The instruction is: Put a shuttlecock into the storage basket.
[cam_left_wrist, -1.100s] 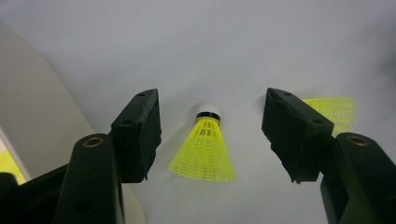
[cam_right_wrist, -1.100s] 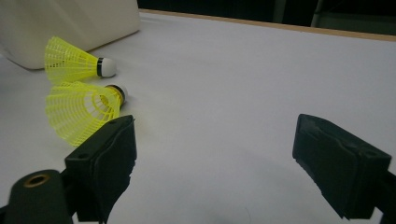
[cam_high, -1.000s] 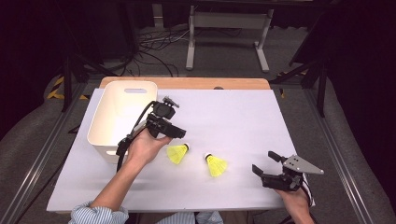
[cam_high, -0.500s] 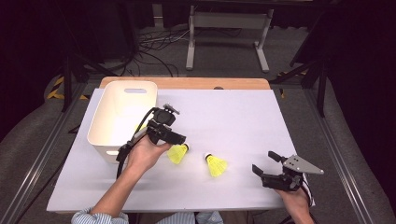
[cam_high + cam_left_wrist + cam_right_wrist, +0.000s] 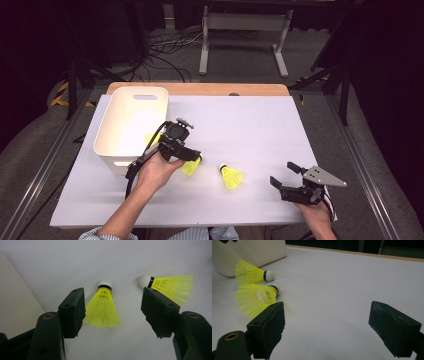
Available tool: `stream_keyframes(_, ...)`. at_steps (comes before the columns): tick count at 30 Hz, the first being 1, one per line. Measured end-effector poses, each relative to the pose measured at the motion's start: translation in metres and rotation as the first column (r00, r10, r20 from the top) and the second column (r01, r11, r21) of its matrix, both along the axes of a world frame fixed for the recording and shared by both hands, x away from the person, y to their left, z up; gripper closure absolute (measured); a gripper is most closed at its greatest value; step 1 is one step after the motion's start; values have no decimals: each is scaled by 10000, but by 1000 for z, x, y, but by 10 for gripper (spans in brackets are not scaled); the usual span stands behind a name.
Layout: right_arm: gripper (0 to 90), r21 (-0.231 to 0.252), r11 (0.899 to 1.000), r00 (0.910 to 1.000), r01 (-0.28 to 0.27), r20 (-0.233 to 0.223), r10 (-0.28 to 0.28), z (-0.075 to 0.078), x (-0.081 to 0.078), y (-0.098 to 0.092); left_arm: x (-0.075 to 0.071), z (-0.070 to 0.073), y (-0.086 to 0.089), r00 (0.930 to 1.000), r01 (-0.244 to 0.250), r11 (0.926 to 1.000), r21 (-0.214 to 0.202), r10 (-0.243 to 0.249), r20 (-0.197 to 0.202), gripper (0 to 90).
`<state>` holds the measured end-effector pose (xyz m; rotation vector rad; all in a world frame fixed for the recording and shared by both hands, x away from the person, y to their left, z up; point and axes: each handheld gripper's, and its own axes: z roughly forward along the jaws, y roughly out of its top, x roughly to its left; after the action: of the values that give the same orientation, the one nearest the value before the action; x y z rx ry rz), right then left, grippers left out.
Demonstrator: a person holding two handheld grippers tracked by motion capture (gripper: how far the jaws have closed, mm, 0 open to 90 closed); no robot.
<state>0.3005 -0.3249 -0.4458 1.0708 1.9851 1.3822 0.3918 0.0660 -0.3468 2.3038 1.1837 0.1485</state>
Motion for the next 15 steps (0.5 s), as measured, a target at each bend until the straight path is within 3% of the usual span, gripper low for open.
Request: stream_keyframes(15, 142, -65, 10000, 10000, 2, -5, -2, 0, 0, 0, -9, -13, -4, 9994, 181, 9998, 23, -180, -282, 359)
